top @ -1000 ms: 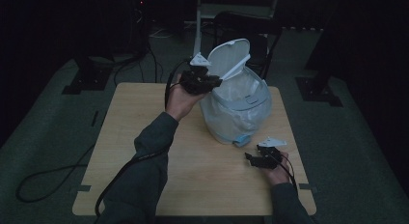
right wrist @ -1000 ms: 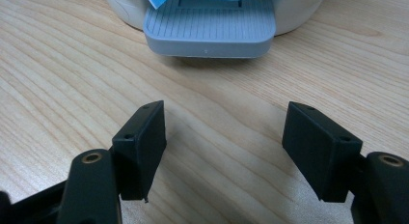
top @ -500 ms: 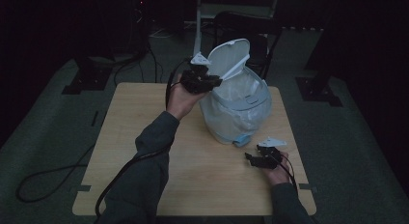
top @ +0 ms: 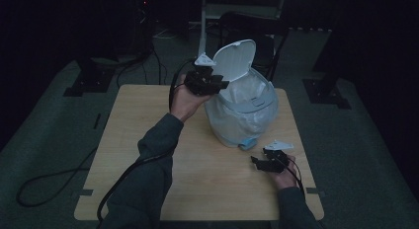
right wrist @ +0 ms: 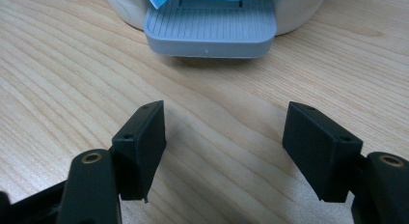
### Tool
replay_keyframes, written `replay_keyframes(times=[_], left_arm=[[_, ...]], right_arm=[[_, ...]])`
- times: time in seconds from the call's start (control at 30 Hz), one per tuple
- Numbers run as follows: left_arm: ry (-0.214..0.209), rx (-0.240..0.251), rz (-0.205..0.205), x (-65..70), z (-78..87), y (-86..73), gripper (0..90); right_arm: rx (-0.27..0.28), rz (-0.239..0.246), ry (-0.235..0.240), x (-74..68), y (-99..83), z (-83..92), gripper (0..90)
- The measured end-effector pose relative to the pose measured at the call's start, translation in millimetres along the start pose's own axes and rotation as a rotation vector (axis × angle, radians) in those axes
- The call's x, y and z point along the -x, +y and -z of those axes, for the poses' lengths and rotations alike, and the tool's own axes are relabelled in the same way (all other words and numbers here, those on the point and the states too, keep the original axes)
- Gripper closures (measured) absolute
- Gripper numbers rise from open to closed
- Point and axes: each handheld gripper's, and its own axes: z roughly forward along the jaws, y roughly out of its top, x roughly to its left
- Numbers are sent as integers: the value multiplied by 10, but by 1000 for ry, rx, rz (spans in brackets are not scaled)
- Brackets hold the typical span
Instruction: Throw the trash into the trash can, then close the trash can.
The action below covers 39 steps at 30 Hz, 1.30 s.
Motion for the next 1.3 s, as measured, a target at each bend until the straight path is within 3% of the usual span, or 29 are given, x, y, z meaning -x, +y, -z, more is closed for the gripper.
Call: replay_keyframes(times=[0.7,1.13,1.3], left_arm=[[48,35,11,-96,127,-14,643],[101,87,70,-230,231,-36,646],[127,98,88,-277,252,-39,720]], right_arm=[[0,0,1,0,1,-1,305],[1,2,1,2,2,-2,305],[0,2,1,2,1,-2,305]])
